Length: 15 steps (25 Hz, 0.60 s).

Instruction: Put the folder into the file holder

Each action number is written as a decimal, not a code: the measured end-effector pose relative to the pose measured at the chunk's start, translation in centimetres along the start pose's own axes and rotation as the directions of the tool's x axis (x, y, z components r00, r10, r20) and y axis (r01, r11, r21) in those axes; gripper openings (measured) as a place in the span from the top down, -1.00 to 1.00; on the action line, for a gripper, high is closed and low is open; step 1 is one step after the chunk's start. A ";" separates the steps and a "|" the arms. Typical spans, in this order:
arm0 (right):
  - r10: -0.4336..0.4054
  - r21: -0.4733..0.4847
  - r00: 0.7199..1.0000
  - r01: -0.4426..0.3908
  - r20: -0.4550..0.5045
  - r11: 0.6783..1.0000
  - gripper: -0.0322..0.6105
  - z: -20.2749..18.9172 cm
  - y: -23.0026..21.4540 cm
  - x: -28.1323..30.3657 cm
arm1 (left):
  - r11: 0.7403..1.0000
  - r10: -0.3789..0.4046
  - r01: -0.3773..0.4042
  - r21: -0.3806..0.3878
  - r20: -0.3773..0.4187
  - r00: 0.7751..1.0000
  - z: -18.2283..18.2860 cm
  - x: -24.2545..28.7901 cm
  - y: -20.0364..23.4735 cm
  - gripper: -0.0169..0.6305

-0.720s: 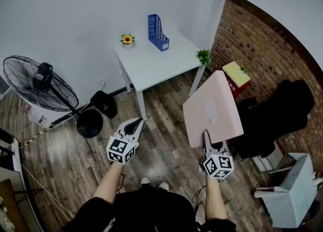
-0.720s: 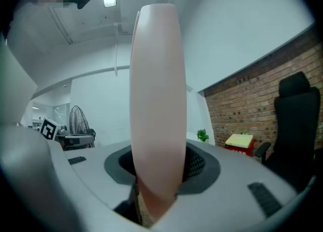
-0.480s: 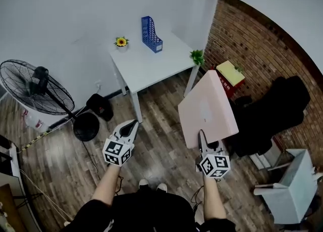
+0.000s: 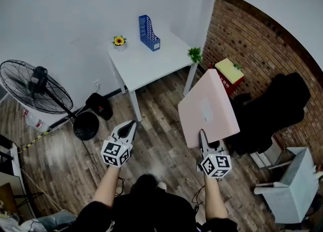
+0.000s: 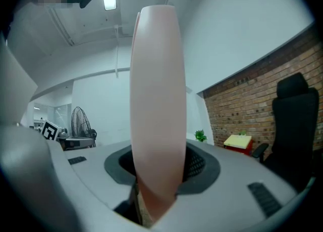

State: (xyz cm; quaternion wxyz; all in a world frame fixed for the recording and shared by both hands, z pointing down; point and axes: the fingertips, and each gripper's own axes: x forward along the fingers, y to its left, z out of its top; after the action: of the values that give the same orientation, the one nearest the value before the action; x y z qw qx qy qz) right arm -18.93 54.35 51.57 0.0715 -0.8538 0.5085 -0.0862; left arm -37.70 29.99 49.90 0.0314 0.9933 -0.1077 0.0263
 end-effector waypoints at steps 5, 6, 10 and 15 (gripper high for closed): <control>0.004 0.010 1.000 -0.004 -0.014 1.000 0.37 0.3 -0.3 0.9 | 1.000 0.008 -0.008 -0.008 -0.011 1.000 -0.4 1.0 0.1 0.85; 0.007 0.007 1.000 -0.007 -0.014 1.000 0.37 0.3 -0.4 1.3 | 1.000 0.007 -0.007 -0.007 -0.010 1.000 -0.4 1.5 0.3 0.85; 0.011 -0.002 1.000 -0.011 -0.009 1.000 0.37 0.4 -1.3 3.9 | 1.000 0.002 -0.002 -0.008 -0.006 1.000 -0.4 4.2 1.4 0.85; 0.011 -0.002 1.000 -0.011 -0.015 1.000 0.37 0.6 -2.6 8.2 | 1.000 -0.003 0.003 -0.017 -0.002 1.000 -0.2 8.6 4.0 0.85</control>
State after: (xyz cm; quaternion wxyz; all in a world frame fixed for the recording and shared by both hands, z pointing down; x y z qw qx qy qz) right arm -12.71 48.35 52.16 0.0671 -0.8504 0.5137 -0.0917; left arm -30.13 24.31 50.82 0.0400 0.9932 -0.1062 0.0265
